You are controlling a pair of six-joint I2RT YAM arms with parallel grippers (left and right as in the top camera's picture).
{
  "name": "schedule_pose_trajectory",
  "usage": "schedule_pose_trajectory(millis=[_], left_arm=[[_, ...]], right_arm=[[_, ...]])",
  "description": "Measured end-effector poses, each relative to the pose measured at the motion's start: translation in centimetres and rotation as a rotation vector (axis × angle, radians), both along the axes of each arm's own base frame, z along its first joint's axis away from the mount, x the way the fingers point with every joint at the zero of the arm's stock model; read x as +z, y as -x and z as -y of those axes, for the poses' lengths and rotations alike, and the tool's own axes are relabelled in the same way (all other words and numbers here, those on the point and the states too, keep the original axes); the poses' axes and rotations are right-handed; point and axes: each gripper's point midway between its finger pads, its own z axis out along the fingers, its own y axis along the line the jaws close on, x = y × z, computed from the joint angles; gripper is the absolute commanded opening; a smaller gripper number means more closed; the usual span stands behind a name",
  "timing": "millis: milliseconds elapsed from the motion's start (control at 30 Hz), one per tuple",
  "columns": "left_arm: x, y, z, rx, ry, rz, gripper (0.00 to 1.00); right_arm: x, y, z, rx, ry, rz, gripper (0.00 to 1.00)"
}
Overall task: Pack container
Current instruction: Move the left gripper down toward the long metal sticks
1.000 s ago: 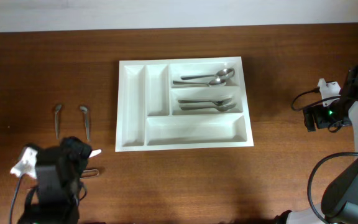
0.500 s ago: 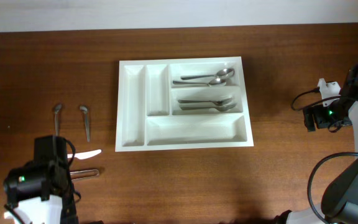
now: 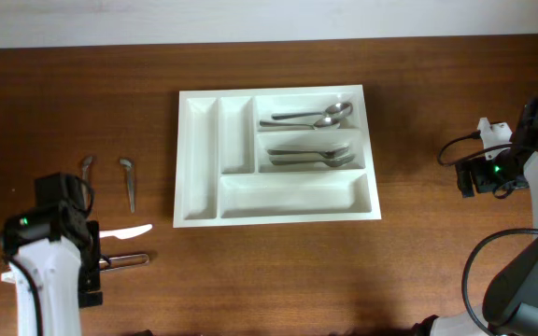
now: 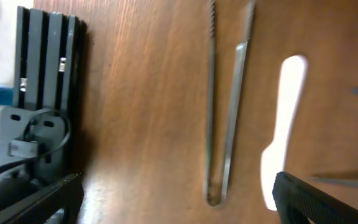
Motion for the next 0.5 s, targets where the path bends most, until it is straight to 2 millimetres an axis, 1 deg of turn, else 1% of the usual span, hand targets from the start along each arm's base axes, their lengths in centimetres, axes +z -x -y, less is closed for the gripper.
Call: schedule_pose_trajectory(millis=[167, 233, 400, 500], left_arm=[[-2.0, 0.3, -0.3, 0.008, 0.091, -0.089, 0.99], [-2.6, 0.0, -0.5, -0.009, 0.113, -0.107, 0.99], [-4.7, -2.2, -1.6, -0.110, 0.135, -0.103, 0.99], [-5.5, -3.0, -1.8, -0.141, 0.145, -0.101, 0.99]], right_arm=[[0.0, 0.0, 0.0, -0.001, 0.000, 0.000, 0.99], [0.0, 0.0, 0.0, 0.000, 0.000, 0.000, 0.99], [0.0, 0.0, 0.0, 0.000, 0.000, 0.000, 0.99], [0.0, 0.0, 0.0, 0.000, 0.000, 0.000, 0.99]])
